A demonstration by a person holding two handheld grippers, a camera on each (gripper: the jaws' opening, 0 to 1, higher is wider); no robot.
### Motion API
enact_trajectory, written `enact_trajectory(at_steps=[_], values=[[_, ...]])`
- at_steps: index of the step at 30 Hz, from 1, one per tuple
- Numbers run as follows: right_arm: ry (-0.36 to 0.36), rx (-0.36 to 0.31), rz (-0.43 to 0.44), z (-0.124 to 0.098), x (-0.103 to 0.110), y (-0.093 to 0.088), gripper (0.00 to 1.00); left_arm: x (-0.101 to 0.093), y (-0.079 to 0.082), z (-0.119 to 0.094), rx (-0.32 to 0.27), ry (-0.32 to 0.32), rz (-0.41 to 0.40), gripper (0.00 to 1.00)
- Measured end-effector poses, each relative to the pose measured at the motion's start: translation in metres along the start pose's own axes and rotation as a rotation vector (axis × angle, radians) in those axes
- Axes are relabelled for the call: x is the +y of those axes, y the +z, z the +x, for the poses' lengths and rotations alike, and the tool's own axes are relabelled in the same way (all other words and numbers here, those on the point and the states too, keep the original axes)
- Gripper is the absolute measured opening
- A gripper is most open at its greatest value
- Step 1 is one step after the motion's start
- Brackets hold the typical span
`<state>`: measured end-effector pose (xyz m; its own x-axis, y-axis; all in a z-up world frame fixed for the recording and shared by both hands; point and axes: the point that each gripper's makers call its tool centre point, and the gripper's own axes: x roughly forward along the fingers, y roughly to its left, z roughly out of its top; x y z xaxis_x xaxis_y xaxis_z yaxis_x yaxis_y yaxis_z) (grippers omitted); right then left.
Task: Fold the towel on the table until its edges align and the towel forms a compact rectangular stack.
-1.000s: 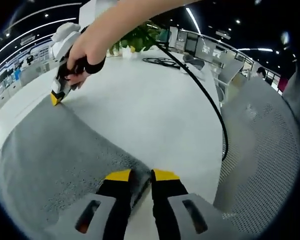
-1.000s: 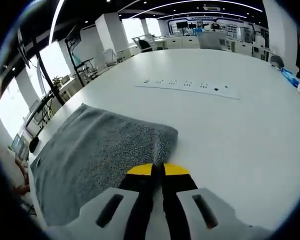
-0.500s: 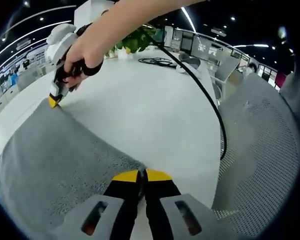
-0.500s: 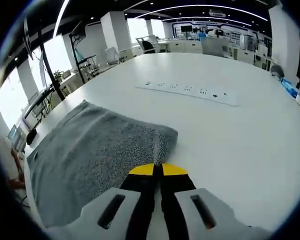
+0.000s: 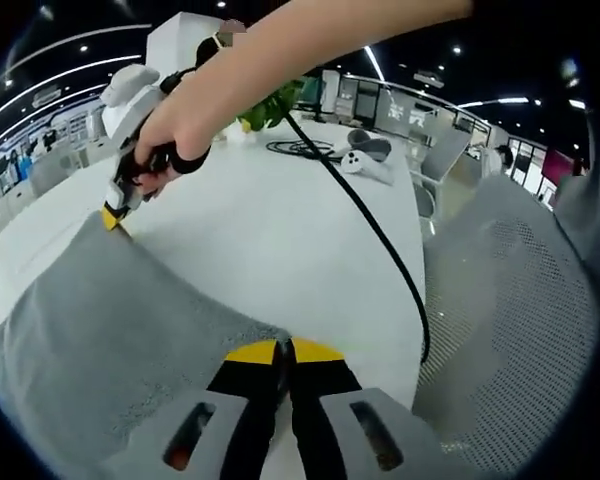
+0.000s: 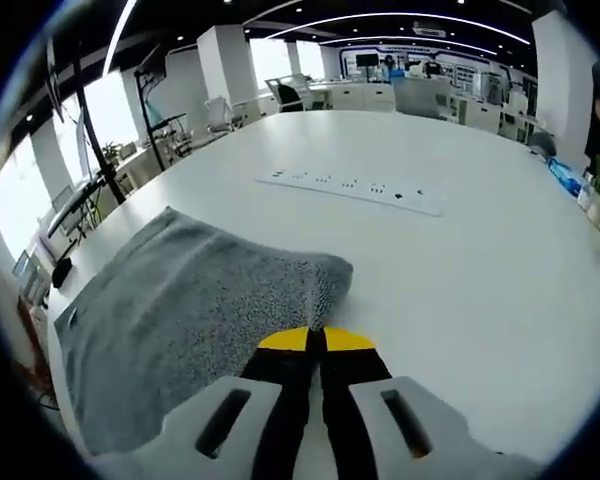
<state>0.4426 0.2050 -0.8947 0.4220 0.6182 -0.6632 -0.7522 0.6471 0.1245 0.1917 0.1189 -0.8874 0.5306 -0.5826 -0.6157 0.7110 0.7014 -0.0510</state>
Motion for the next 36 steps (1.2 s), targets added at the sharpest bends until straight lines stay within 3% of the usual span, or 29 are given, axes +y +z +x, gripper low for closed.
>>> enact_trajectory(at_steps=[17, 28, 36], values=[[-0.079, -0.011, 0.014, -0.044, -0.052, -0.008, 0.00, -0.030, 0.057, 0.027, -0.087, -0.064, 0.050, 0.03], [-0.129, -0.004, 0.042, -0.063, -0.077, -0.016, 0.00, -0.043, 0.073, 0.035, -0.124, -0.091, 0.055, 0.03], [-0.147, -0.003, 0.048, -0.067, -0.078, -0.012, 0.00, -0.041, 0.078, 0.030, -0.149, -0.082, 0.039, 0.03]])
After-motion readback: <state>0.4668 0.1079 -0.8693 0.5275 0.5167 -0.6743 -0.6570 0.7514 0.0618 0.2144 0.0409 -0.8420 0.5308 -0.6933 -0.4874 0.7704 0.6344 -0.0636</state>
